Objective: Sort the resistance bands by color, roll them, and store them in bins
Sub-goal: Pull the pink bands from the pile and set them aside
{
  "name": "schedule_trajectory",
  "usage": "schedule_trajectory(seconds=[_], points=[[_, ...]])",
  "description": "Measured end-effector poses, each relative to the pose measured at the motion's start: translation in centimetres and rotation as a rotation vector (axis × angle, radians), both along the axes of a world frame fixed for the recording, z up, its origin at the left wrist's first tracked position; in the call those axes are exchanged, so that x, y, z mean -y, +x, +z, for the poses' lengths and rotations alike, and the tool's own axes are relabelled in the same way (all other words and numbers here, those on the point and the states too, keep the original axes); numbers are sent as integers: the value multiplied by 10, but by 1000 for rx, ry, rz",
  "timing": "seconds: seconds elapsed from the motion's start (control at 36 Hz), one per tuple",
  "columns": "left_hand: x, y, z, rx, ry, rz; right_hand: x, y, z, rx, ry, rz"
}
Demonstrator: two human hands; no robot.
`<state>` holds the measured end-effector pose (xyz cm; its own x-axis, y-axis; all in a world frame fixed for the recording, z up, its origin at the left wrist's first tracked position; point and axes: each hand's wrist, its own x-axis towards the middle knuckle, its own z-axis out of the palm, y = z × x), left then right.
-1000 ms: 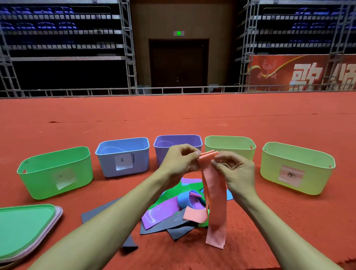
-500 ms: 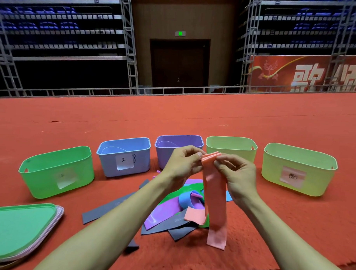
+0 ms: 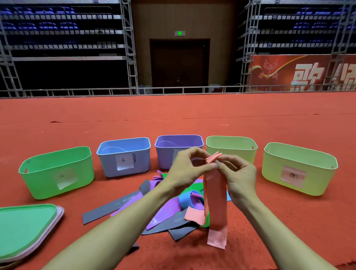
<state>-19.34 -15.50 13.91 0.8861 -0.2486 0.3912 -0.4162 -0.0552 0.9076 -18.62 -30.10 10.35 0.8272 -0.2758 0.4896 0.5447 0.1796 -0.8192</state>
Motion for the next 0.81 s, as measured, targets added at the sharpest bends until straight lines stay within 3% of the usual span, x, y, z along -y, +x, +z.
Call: schedule_trajectory(seconds=[0.19, 0.58, 0.81], points=[[2, 3, -2, 168, 35, 96, 0, 1, -1, 48, -2, 23], [7, 5, -7, 101, -72, 115, 7, -1, 4, 32, -131, -13], [10, 8, -2, 35, -147, 127, 6, -6, 8, 144, -245, 52]])
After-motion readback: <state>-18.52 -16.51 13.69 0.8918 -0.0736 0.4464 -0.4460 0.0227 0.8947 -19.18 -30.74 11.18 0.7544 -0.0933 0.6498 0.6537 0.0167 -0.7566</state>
